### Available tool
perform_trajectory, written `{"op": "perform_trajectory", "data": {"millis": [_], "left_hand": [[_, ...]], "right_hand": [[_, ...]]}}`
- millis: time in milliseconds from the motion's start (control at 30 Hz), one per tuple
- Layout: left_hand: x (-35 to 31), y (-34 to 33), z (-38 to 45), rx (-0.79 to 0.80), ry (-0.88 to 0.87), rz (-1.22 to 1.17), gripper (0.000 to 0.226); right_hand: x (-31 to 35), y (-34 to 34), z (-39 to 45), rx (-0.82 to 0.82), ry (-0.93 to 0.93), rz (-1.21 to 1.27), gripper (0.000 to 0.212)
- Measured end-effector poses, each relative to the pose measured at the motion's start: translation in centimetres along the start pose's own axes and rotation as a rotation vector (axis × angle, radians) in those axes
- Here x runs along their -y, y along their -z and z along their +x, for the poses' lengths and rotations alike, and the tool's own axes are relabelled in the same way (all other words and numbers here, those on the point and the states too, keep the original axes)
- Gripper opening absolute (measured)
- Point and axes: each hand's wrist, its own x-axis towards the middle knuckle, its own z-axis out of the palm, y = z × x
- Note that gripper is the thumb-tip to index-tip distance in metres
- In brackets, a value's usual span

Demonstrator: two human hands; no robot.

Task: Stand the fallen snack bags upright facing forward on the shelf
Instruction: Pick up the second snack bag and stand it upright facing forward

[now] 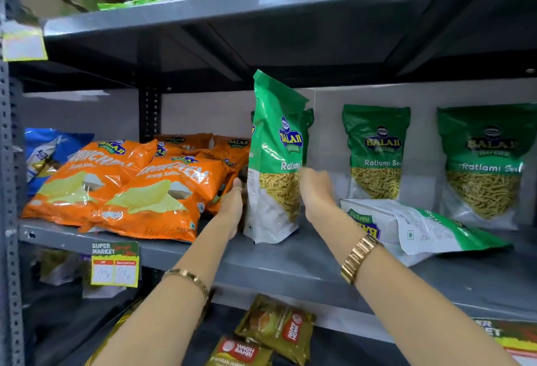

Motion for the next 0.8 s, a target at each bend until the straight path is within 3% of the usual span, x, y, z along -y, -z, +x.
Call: {"op": "perform_trajectory", "data": {"millis": [100, 167, 267, 400, 467, 800], "left_hand": [[0.3, -0.2, -2.0, -0.310, -0.099, 0.004, 0.052], [0.5, -1.0, -4.3, -0.366, -0.230, -0.047, 0.043], [1.2, -2.3, -7.5, -0.303, -0.236, -0.160, 0.041], [1.6, -3.9, -9.1, -0.046, -0.212, -0.016, 0.053], [1.4, -3.6, -8.2, 0.009, -0.180, 0.116, 0.060], [1.1, 1.2, -1.1, 0.200, -0.176, 0.171, 0.059]], "right_hand": [[0.6, -0.1, 0.7, 0.029, -0.055, 0.142, 0.043], [0.5, -1.0, 1.2, 0.107, -0.121, 0.258, 0.046], [-0.2, -2.0, 1.9, 0.159, -0.153, 0.310, 0.055], [-0.3, -2.2, 1.6, 0.235, -0.164, 0.323, 0.056], [-0.4, -2.3, 1.5, 0.244, -0.157, 0.344, 0.052], [-1.7, -2.3, -0.1, 0.073, -0.052, 0.019, 0.076]]}}
